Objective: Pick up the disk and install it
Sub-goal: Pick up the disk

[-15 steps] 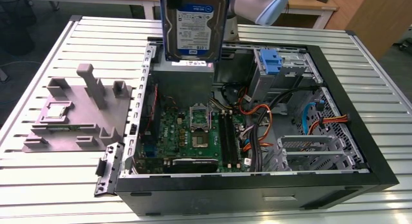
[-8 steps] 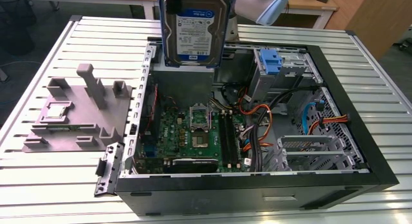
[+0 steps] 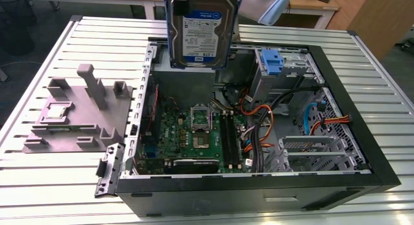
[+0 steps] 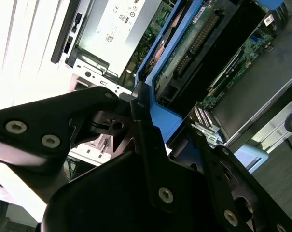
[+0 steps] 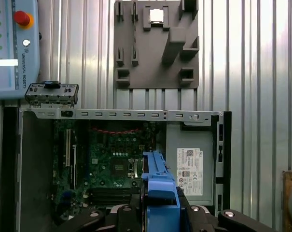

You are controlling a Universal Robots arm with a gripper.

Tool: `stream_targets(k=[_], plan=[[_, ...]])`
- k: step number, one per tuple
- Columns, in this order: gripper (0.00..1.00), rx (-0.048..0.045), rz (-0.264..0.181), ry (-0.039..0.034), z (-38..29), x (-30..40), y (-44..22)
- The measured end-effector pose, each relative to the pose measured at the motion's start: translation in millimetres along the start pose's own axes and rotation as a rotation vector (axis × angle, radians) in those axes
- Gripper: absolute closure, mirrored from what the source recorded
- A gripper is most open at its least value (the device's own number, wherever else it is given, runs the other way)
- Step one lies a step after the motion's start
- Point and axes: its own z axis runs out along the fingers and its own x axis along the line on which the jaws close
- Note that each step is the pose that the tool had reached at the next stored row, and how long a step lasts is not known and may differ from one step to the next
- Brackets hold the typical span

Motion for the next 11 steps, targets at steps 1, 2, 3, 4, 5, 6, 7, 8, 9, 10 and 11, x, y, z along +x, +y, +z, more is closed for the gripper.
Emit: stream_targets(k=[1, 2, 3, 4, 5, 6, 7, 8, 9, 10, 11], plan=[[0.64, -0.0001, 0.0, 0.0001, -0.1, 0.0, -3.1], [0.64, -0.0001, 0.0, 0.0001, -0.1, 0.0, -6.0], [0.64, -0.0001, 0.0, 0.0002, -0.2, 0.0, -8.9], [0.64, -0.0002, 0.0, 0.0003, -0.2, 0.0, -11.5], [0.64, -0.0002, 0.0, 0.0006, -0.3, -0.1, -14.2], [0.64, -0.0003, 0.0, 0.0008, -0.3, -0.1, -16.9], [0.64, -0.0004, 0.0, 0.0011, -0.4, -0.1, -19.7], [0.64, -0.0004, 0.0, 0.0013, -0.4, -0.1, -22.4], [0.64, -0.0005, 0.0, 0.0014, -0.5, -0.1, -25.0], [0.64, -0.0005, 0.0, 0.0015, -0.5, -0.1, -27.7], [0.64, -0.0005, 0.0, 0.0016, -0.6, -0.2, -30.0]])
